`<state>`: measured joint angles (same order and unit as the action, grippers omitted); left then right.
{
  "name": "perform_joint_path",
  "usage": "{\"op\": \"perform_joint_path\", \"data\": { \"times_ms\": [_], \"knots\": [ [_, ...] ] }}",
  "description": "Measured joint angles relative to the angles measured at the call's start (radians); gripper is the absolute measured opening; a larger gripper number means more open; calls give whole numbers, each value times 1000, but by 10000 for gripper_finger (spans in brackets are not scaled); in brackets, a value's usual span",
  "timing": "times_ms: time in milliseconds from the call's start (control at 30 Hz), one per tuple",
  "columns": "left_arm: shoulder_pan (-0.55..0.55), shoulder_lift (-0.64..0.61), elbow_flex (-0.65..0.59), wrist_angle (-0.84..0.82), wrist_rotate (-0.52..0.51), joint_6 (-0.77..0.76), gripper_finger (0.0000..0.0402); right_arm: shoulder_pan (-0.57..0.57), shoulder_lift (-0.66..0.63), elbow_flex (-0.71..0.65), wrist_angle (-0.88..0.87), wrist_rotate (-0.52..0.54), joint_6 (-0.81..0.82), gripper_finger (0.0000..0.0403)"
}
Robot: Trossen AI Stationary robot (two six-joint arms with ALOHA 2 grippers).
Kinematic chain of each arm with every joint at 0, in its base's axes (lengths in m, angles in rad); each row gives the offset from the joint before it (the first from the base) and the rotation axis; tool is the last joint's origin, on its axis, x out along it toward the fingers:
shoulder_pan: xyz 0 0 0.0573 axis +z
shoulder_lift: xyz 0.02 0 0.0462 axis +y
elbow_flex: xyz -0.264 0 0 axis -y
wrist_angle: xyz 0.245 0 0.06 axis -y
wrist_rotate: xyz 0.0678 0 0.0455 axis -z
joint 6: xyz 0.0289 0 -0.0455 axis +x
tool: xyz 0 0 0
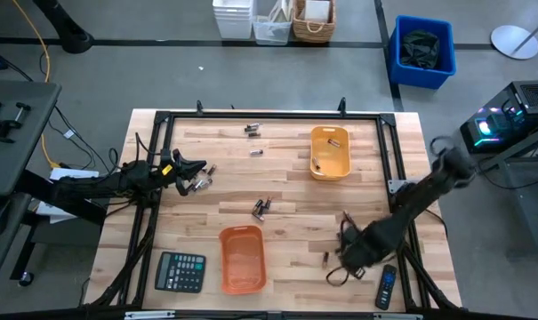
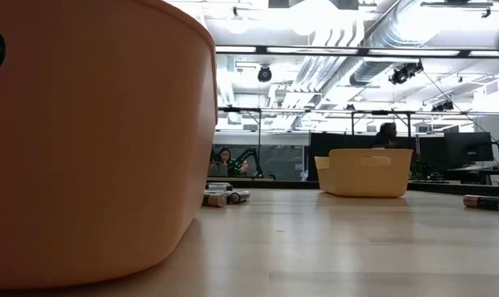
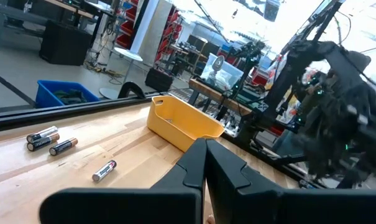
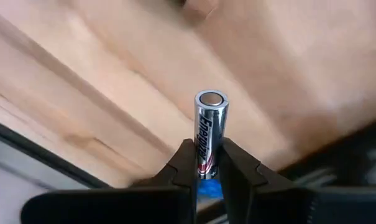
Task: Sort batteries
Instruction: Put the silver battery into the yellow bin
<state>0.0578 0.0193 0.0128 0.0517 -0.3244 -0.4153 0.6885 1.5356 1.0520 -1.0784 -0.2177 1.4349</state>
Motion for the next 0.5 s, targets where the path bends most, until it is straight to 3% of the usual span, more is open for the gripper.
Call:
{"op": "perform_joint_path", "data": {
  "times_ms": [167, 300, 400, 500],
  "knots": [
    [0, 0, 0, 0, 0, 0, 1, -189, -162, 38, -13, 352, -7, 34],
    [0, 0, 0, 0, 0, 0, 1, -448, -224, 36, -19, 630, -78, 34],
    [0, 0, 0, 0, 0, 0, 1, -660, -229, 36, 16, 679, -226, 34],
    [0, 0, 0, 0, 0, 0, 1, -820, -203, 36, 73, 624, -351, 34]
  ]
}}
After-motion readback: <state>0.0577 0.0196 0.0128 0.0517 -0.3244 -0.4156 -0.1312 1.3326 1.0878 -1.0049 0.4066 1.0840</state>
